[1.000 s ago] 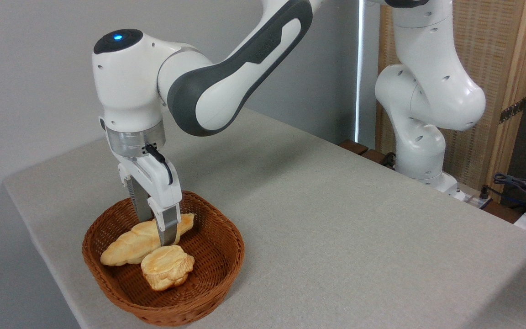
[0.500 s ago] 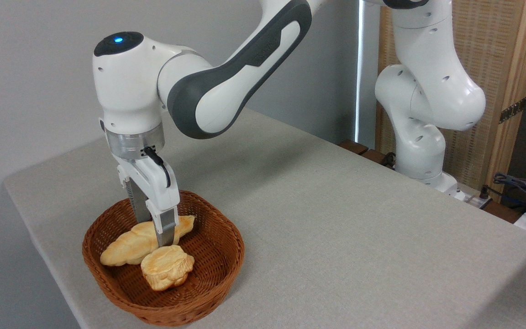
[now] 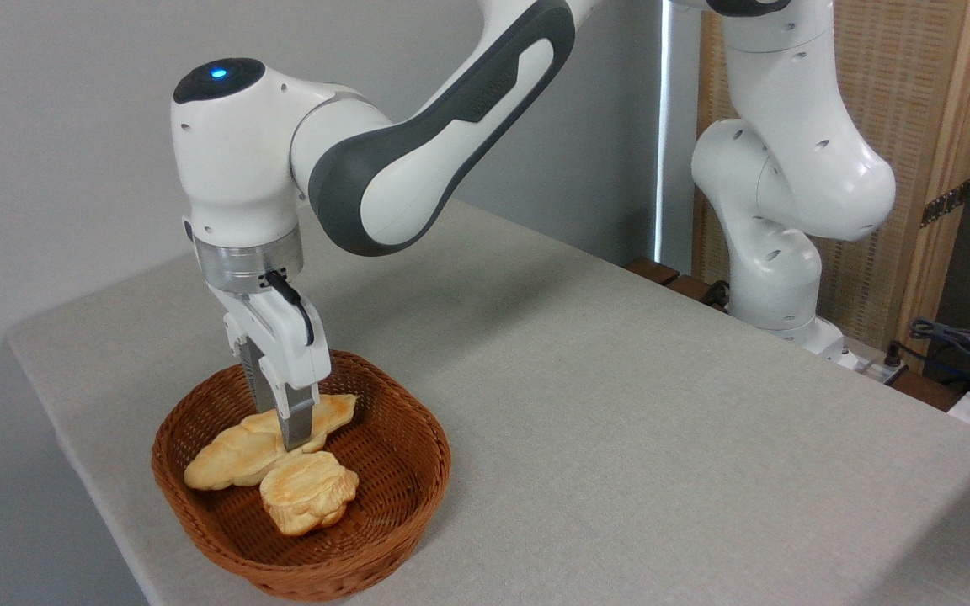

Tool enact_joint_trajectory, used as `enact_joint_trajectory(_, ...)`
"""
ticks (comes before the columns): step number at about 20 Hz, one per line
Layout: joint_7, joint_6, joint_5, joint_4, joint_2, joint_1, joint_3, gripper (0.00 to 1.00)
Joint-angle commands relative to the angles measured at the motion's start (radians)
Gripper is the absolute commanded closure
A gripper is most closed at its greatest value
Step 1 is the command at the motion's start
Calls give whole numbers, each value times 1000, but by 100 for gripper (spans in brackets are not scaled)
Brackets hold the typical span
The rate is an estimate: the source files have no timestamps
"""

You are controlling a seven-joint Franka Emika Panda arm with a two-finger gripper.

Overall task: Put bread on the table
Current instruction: 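Lift the braided roll out of the basket and carry it beside the basket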

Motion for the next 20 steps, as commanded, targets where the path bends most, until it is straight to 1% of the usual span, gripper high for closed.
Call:
enact_joint_trajectory(1,9,28,-8,-3,-10,1,0,57)
enact_joint_trajectory(4,6,13,-14,-3,-31,4,0,57)
enact_joint_trajectory(6,3,7,-46,-2,-37,5,2,57)
enact_joint_trajectory(7,2,-6,-67,0,-45,5,2,57)
enact_joint_trajectory(9,-7,-45,-94,3,-57,7,3,57)
enact_joint_trajectory(13,-29,-124,-103,4,-91,8,5,57)
enact_joint_trajectory(16,-32,-164,-135,4,-119,10,17,57)
enact_joint_trajectory(18,-32,-176,-153,4,-138,31,19,57)
enact_joint_trajectory(20,-32,-188,-160,4,-158,37,26,56)
